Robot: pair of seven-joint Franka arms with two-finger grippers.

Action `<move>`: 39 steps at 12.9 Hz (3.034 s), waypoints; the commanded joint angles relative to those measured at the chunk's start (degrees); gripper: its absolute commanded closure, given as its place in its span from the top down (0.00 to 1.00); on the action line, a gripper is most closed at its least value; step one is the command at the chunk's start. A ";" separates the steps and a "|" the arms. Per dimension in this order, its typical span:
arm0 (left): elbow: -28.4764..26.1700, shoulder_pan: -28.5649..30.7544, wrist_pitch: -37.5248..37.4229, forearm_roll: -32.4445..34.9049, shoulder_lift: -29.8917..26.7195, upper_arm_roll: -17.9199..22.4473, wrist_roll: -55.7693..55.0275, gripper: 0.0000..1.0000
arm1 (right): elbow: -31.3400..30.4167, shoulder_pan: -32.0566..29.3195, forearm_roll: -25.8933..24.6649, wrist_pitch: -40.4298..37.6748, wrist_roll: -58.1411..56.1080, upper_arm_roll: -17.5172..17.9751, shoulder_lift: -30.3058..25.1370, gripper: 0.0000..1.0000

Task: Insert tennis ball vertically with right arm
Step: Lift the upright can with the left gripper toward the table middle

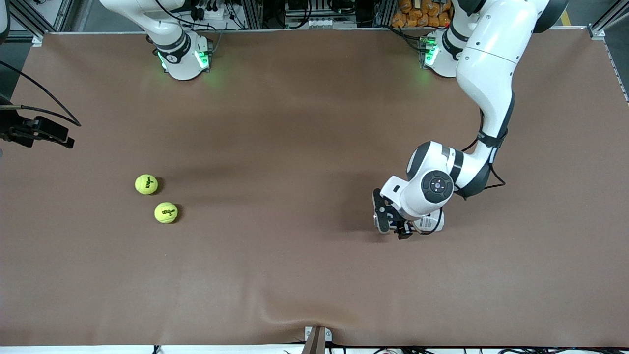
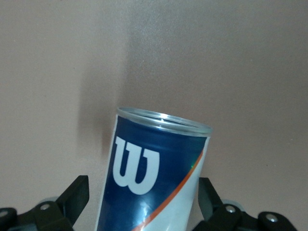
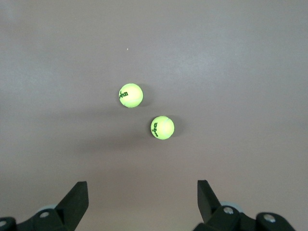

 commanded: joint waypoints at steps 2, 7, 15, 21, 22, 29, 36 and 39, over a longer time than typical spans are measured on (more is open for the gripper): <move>-2.62 0.02 4.57 0.11 0.43 0.15 0.99 1.00 | 0.23 -0.98 0.04 0.11 0.19 0.56 0.21 1.00; -2.71 0.11 5.45 0.11 1.22 0.06 0.99 1.00 | 0.23 -1.07 0.04 0.20 0.28 0.56 0.82 1.00; -2.36 -0.24 5.81 -0.06 1.75 0.06 0.90 0.78 | 0.23 -1.24 0.13 0.20 0.28 0.56 0.91 1.00; -2.09 -0.24 4.84 0.02 1.05 0.06 0.99 0.68 | 0.58 -0.98 0.13 0.47 0.02 0.56 0.65 1.00; -1.74 -0.24 3.80 0.02 0.79 0.06 0.99 0.68 | 0.67 -0.98 0.13 0.46 -0.07 0.65 0.39 1.00; -0.60 0.89 -1.05 -0.76 -3.96 -2.31 0.99 0.67 | -1.60 -1.07 0.13 0.02 -1.04 0.47 -4.62 1.00; -0.25 0.81 -1.05 -9.28 -7.56 -3.02 -0.76 0.66 | -3.02 -0.63 0.13 0.20 -1.04 0.56 -5.24 1.00; -0.25 0.81 -1.05 -11.48 -8.09 -5.12 -5.76 0.66 | -3.02 -0.63 0.13 -0.15 -0.95 0.56 -5.15 1.00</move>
